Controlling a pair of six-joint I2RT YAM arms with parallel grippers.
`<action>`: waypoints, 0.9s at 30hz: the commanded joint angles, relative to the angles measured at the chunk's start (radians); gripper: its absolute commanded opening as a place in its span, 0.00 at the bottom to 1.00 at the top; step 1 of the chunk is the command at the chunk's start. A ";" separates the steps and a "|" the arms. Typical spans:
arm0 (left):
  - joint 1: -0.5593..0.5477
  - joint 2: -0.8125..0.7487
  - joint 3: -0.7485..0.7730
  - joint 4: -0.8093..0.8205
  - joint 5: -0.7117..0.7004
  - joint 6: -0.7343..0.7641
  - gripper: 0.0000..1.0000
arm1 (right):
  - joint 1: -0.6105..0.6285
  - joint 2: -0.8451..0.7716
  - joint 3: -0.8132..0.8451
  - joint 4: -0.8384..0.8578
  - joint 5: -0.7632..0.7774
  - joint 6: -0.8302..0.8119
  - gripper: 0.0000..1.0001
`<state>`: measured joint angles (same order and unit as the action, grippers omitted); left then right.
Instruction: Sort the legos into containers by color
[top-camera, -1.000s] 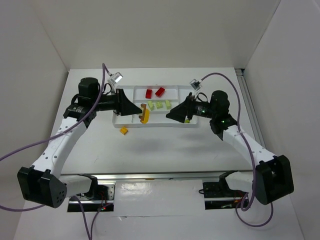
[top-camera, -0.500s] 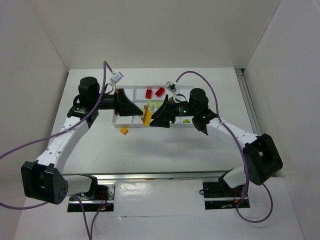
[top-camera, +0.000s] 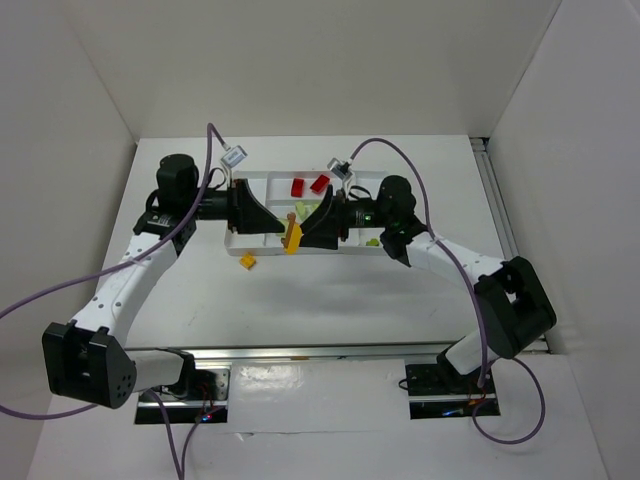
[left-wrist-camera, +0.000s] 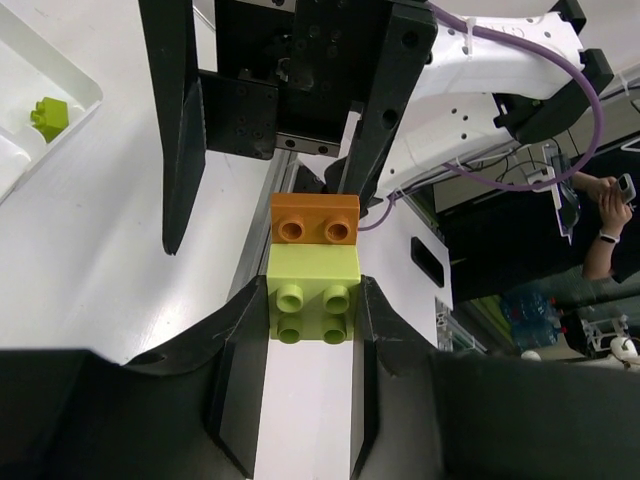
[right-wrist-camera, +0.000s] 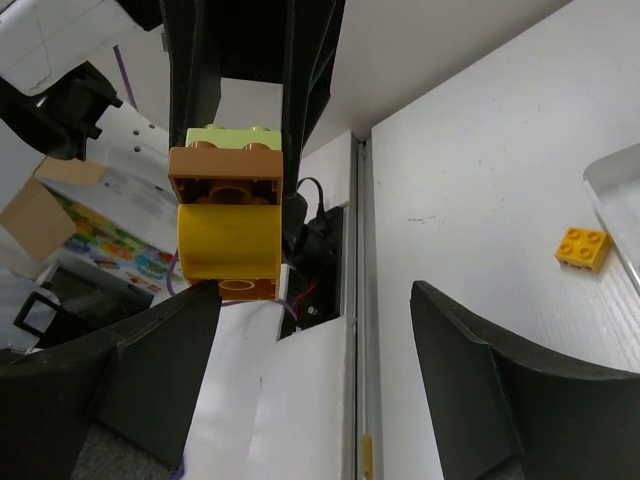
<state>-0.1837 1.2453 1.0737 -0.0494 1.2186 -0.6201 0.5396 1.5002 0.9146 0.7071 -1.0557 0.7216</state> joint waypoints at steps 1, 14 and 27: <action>0.015 0.005 0.040 0.016 0.009 0.051 0.00 | 0.022 -0.009 0.055 0.095 -0.041 0.022 0.84; 0.049 0.025 0.060 0.005 -0.011 0.060 0.00 | -0.007 -0.058 0.037 0.002 -0.020 -0.024 0.85; 0.087 0.025 0.028 0.046 -0.002 0.030 0.00 | -0.010 -0.028 0.081 0.019 -0.041 0.027 1.00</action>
<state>-0.0971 1.2747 1.1004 -0.0589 1.2007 -0.5953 0.5053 1.4437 0.9325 0.7029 -1.0851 0.7513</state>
